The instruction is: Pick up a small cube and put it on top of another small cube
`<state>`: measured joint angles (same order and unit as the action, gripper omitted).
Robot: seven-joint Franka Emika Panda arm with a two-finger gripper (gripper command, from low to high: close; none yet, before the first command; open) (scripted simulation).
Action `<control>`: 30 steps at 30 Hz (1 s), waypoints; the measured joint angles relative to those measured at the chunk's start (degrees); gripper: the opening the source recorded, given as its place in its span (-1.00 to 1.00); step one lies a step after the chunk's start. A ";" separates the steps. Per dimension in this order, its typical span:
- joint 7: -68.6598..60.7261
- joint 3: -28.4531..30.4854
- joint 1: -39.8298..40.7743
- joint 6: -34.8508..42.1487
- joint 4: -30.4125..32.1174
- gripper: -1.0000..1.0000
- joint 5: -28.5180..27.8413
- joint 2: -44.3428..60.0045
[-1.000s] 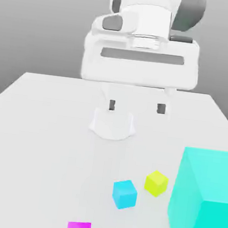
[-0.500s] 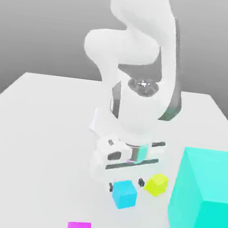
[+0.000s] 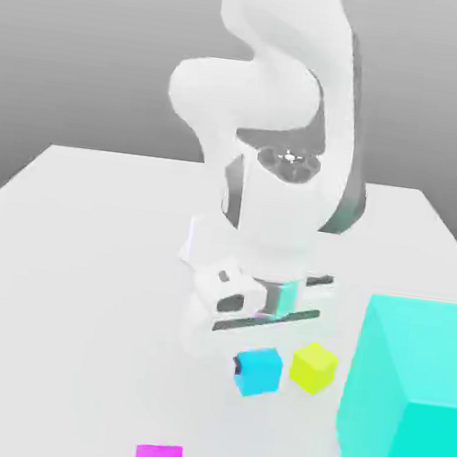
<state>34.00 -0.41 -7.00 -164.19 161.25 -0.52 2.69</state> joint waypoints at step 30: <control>30.98 -6.96 -16.93 42.10 -44.47 1.00 0.05 2.64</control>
<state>64.98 -7.37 -23.93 -122.09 116.78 -0.47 5.33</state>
